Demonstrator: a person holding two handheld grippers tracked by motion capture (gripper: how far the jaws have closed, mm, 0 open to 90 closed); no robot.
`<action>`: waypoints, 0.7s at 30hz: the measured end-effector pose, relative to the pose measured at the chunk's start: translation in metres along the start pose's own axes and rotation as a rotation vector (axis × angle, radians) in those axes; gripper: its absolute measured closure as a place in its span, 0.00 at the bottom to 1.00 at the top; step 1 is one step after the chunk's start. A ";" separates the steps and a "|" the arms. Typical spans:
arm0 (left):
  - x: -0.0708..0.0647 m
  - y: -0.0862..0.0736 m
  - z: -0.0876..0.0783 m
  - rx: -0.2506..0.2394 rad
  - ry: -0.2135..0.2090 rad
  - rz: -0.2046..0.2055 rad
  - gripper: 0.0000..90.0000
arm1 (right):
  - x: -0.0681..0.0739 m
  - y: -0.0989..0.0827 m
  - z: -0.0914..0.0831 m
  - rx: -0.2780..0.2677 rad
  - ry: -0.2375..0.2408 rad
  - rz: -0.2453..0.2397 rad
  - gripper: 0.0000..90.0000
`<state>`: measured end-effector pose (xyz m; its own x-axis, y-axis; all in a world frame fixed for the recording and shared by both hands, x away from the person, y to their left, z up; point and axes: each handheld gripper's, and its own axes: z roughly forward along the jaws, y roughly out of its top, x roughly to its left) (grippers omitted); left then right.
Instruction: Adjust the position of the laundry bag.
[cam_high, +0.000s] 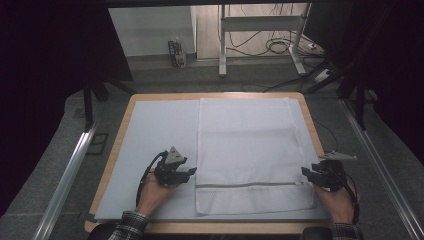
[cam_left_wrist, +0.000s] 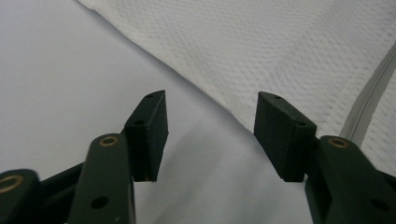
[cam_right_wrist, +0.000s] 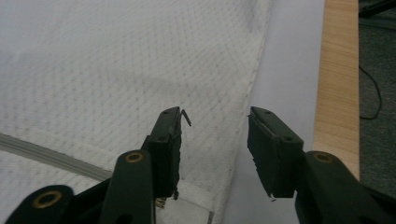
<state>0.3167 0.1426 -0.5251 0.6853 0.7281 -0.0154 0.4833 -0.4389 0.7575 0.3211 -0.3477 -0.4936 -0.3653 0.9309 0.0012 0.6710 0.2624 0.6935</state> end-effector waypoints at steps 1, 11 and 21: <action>0.000 0.001 0.001 -0.001 -0.001 -0.001 0.52 | 0.000 0.000 0.002 0.004 -0.007 -0.008 0.62; -0.004 0.004 0.019 0.015 0.006 0.008 0.51 | -0.004 0.007 0.011 0.002 -0.037 -0.053 0.76; -0.009 0.004 0.033 0.032 -0.027 0.003 0.61 | -0.008 0.007 0.026 0.067 -0.012 -0.046 0.73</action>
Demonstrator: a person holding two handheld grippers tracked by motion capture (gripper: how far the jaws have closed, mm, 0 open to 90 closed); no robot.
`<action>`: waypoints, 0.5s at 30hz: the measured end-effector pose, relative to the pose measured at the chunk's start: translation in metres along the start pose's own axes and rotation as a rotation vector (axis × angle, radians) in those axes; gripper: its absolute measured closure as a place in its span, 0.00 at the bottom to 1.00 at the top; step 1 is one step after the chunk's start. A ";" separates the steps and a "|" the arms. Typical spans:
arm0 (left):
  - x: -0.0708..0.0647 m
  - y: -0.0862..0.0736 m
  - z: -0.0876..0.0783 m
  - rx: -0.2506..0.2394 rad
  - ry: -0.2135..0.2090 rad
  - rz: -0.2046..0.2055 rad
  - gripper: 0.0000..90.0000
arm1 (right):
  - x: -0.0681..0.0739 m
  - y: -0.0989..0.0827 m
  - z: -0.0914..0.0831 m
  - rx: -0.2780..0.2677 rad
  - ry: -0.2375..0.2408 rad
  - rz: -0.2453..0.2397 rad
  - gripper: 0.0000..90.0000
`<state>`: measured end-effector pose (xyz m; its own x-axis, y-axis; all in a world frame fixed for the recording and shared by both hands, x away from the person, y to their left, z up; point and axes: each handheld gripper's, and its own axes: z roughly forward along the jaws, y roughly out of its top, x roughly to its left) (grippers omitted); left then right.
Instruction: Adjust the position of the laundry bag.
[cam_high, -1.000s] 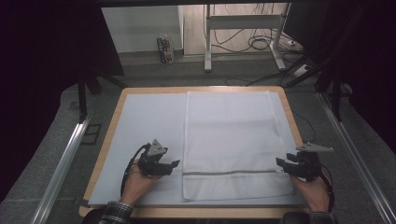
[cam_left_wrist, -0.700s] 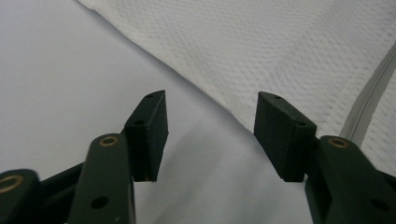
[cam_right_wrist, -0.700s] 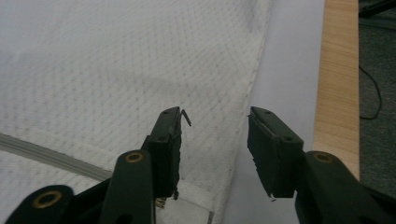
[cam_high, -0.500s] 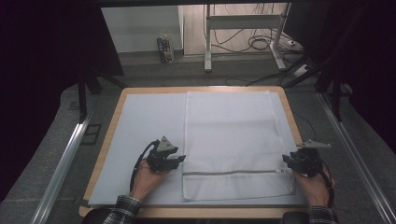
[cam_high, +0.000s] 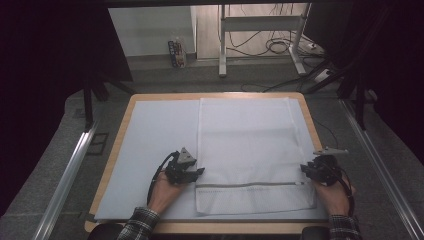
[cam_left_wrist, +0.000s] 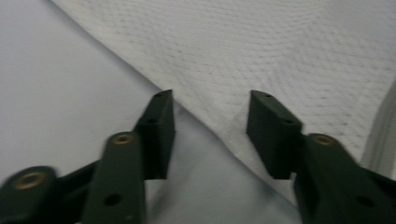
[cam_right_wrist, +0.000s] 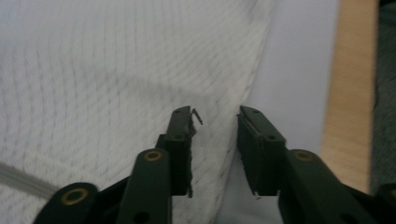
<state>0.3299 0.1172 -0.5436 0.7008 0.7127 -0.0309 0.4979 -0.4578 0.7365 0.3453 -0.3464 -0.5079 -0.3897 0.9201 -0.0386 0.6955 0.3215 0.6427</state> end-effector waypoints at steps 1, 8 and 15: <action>0.000 0.001 0.000 0.002 0.001 -0.003 0.64 | 0.000 0.000 0.001 0.004 0.015 0.004 0.78; 0.003 0.001 0.000 -0.007 -0.031 -0.054 0.95 | 0.002 0.001 -0.001 0.033 0.049 0.018 0.97; 0.003 0.002 -0.002 0.012 -0.020 -0.050 0.99 | 0.005 0.002 -0.002 0.030 0.072 0.002 0.97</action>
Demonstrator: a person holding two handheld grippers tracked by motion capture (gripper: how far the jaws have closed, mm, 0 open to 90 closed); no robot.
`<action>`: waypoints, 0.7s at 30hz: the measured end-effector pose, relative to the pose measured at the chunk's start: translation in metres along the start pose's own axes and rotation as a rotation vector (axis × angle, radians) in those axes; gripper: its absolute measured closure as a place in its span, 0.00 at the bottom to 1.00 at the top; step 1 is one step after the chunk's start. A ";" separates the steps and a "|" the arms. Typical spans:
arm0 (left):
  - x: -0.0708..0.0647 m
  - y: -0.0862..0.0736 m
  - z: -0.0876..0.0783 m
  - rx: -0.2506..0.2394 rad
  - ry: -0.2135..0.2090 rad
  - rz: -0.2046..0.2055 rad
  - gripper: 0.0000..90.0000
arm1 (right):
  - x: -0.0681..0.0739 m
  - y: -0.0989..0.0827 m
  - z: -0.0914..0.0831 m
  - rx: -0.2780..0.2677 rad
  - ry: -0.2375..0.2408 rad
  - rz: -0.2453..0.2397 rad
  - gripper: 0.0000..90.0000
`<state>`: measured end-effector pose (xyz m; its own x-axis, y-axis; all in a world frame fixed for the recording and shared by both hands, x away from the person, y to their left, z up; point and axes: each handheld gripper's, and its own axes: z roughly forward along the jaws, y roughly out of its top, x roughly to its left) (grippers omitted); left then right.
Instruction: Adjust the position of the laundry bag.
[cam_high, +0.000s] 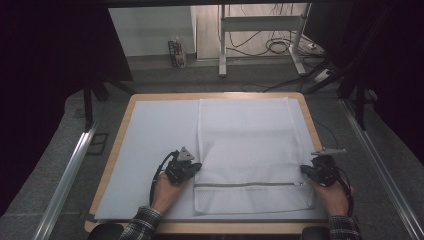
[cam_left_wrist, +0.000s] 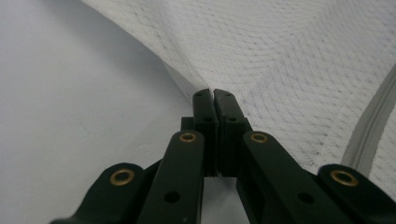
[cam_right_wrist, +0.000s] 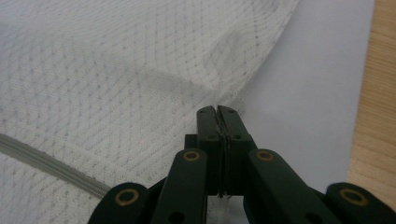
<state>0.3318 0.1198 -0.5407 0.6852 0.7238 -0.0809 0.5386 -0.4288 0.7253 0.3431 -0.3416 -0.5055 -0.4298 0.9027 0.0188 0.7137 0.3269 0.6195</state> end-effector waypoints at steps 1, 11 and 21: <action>0.005 -0.001 -0.002 0.010 -0.013 -0.022 0.99 | 0.003 0.000 -0.001 -0.001 0.010 -0.014 0.97; 0.014 -0.007 -0.019 0.053 -0.008 -0.053 0.98 | 0.025 0.005 0.000 -0.009 0.047 -0.100 0.97; 0.026 -0.017 -0.042 0.092 0.017 -0.038 0.98 | 0.049 0.011 0.004 0.002 0.087 -0.178 0.97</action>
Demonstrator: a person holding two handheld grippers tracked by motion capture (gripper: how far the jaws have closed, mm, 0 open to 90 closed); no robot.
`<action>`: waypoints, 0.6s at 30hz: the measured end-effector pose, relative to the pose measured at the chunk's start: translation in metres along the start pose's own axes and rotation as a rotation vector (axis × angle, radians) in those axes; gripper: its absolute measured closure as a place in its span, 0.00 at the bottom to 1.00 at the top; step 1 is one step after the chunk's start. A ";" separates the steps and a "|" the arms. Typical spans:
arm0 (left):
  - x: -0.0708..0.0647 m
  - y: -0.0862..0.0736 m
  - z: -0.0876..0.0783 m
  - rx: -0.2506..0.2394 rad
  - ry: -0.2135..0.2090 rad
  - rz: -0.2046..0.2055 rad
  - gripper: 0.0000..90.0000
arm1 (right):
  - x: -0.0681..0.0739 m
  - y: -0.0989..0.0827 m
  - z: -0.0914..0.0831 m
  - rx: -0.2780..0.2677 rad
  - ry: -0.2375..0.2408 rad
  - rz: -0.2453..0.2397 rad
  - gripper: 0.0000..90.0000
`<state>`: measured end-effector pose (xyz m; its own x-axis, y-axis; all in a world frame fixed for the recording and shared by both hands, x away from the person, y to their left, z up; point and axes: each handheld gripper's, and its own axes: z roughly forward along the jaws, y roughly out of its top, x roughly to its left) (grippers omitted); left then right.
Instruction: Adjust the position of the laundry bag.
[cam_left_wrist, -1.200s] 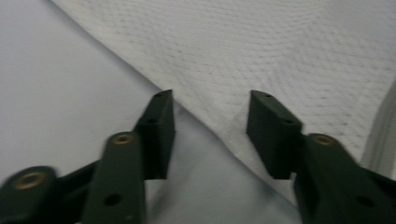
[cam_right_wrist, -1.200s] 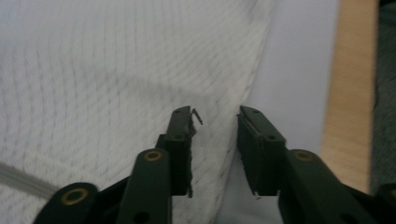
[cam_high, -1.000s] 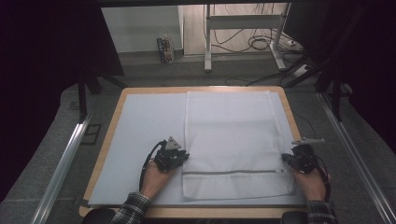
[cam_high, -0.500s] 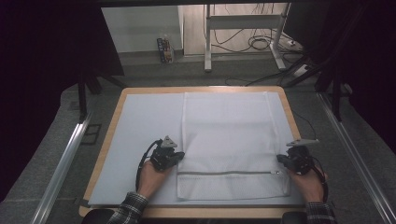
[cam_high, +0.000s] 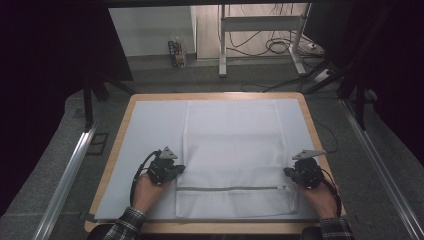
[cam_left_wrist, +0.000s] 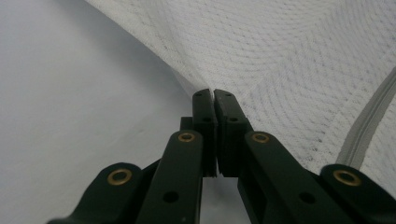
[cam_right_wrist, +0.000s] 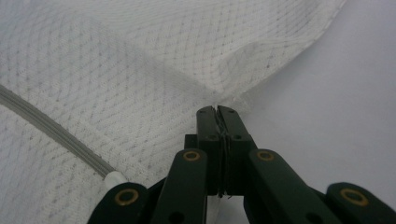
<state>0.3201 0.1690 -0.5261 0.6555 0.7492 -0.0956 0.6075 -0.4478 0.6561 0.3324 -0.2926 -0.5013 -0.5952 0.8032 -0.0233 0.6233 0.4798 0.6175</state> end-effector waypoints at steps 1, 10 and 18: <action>0.002 -0.001 -0.002 0.003 0.002 -0.001 0.98 | 0.002 0.001 0.001 -0.001 0.006 -0.008 0.97; 0.022 -0.016 -0.020 0.017 0.007 -0.053 0.98 | 0.025 0.013 0.013 0.015 0.053 -0.070 0.97; 0.024 -0.023 -0.028 0.027 0.023 -0.056 0.98 | 0.039 0.019 0.018 0.006 0.069 -0.099 0.97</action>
<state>0.3095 0.2113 -0.5232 0.6097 0.7844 -0.1143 0.6551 -0.4174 0.6298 0.3300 -0.2464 -0.5045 -0.6874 0.7257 -0.0296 0.5625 0.5578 0.6103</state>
